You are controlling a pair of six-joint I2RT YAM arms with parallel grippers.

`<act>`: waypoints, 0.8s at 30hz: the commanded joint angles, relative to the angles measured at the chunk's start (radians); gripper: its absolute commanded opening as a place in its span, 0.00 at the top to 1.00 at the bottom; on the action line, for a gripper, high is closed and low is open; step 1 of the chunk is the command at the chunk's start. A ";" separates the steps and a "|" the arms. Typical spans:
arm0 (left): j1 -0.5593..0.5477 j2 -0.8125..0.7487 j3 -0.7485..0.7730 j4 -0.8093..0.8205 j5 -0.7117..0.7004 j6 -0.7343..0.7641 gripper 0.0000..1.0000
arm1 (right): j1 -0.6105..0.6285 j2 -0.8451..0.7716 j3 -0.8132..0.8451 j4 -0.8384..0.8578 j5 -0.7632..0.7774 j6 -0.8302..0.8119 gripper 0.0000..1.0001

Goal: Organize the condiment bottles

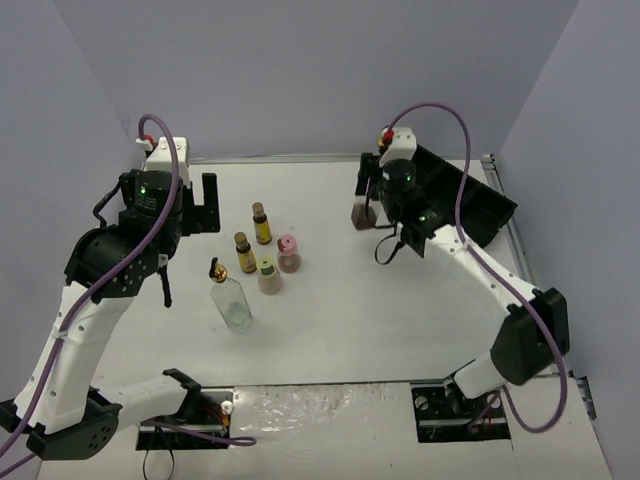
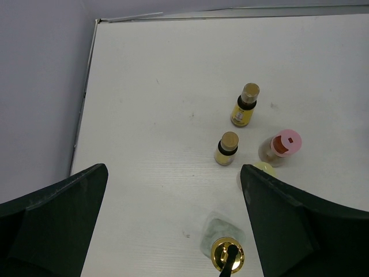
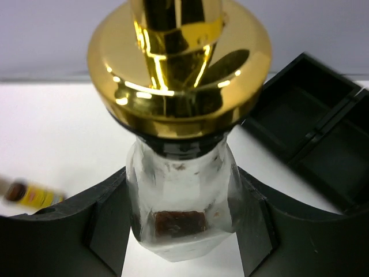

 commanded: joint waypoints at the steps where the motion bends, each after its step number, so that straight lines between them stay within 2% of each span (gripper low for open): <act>1: 0.006 -0.012 0.027 0.059 0.014 -0.004 0.03 | -0.152 0.148 0.225 0.176 -0.003 0.061 1.00; 7: 0.008 -0.019 0.007 0.078 0.043 -0.008 0.03 | -0.269 0.442 0.547 0.171 -0.008 0.047 1.00; 13: 0.010 -0.015 -0.018 0.098 0.079 -0.003 0.03 | -0.288 0.646 0.813 0.215 0.017 -0.023 1.00; 21: 0.012 0.004 -0.012 0.115 0.076 0.034 0.03 | -0.324 0.768 0.934 0.264 0.056 -0.044 1.00; 24: 0.014 0.012 -0.016 0.117 0.076 0.043 0.03 | -0.337 0.746 0.892 0.290 0.051 -0.040 1.00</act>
